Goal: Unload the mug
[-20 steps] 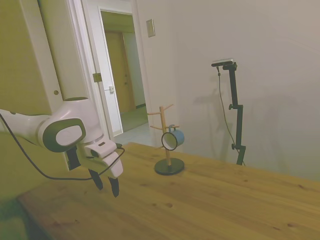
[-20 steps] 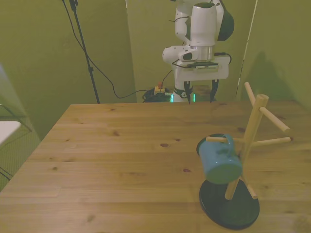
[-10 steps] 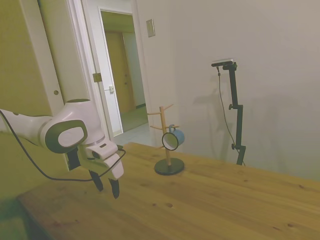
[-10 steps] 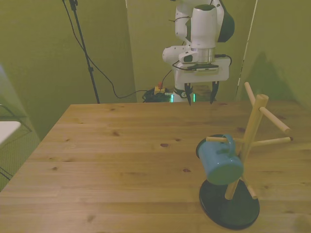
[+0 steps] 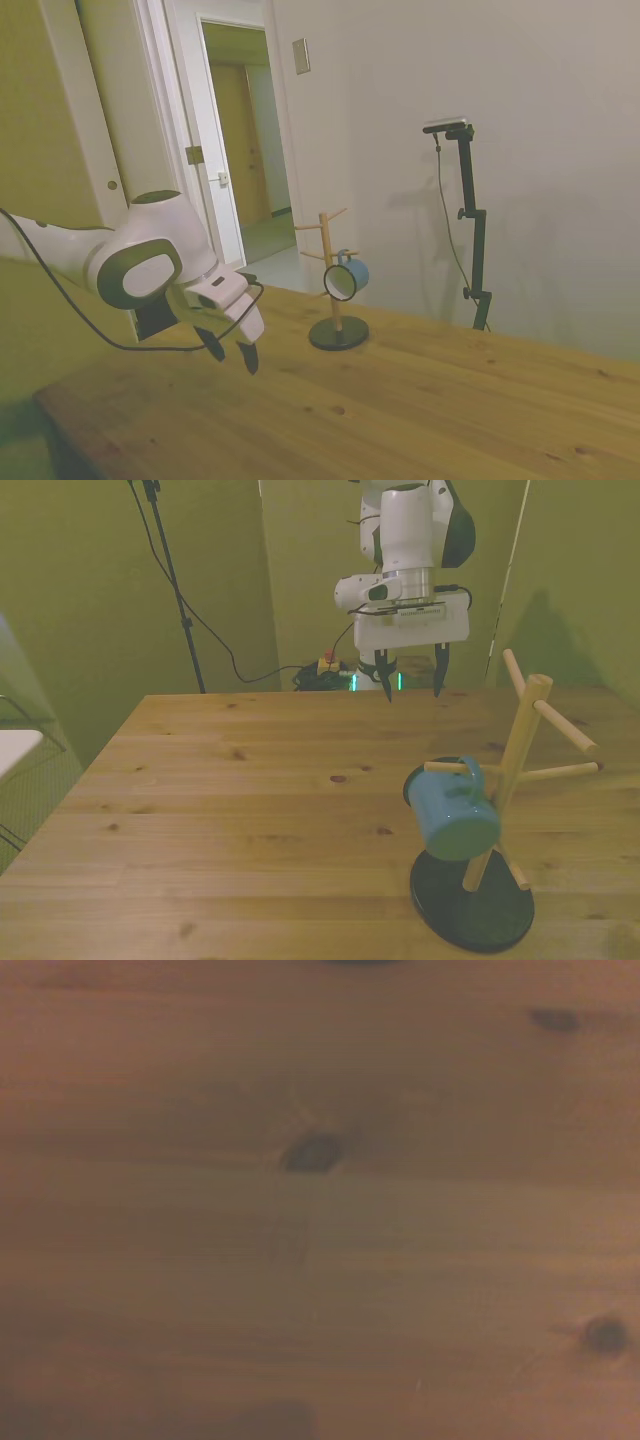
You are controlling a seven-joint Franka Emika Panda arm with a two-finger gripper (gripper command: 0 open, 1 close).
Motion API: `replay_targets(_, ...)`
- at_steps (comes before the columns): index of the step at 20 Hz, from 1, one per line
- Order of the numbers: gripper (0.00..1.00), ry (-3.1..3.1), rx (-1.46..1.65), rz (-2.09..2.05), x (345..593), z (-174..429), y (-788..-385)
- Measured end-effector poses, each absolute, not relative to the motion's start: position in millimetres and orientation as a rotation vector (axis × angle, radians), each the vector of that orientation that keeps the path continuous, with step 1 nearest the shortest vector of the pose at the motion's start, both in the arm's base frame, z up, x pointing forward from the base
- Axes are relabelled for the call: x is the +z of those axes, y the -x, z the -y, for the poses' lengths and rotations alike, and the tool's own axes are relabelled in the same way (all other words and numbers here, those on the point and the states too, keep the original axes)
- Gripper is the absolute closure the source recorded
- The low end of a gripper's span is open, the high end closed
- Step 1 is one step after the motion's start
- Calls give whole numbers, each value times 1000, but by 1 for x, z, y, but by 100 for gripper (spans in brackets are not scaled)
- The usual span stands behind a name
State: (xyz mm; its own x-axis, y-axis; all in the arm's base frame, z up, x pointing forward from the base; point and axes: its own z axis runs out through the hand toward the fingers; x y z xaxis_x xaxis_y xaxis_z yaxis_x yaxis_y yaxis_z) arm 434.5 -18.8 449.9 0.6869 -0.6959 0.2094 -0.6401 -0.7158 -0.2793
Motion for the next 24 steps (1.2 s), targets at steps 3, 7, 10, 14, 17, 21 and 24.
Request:
replay_targets(3,0,2653,-555,-1061,455,37,-444)
replay_targets(7,0,2580,-703,-1020,461,53,-458)
replay_targets(10,0,2531,-797,-998,467,60,-470)
replay_targets(14,0,2455,-924,-1005,477,75,-490)
replay_targets(17,0,2407,-958,-1022,488,90,-511)
replay_targets(21,0,2379,-999,-1022,501,99,-539)
replay_targets(24,0,2396,-1015,-1004,500,99,-560)
